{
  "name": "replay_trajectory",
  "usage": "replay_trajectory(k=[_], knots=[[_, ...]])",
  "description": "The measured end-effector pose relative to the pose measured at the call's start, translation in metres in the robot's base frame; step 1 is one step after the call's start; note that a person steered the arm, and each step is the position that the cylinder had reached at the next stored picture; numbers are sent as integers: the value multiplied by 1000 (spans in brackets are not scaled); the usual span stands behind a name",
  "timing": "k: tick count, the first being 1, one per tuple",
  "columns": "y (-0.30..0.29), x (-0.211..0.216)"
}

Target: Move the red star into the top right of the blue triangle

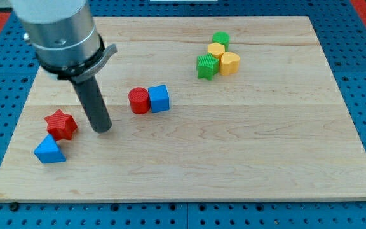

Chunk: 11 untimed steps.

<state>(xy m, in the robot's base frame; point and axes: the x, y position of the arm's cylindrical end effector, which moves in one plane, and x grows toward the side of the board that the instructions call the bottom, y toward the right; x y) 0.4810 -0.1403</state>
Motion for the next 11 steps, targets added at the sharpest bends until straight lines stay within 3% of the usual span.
replay_trajectory(k=[2, 4, 6, 7, 8, 10, 11], knots=[[-89, -26], [-124, 19], [-103, 19], [-99, -19], [-71, -29], [-52, -4], [45, -3]])
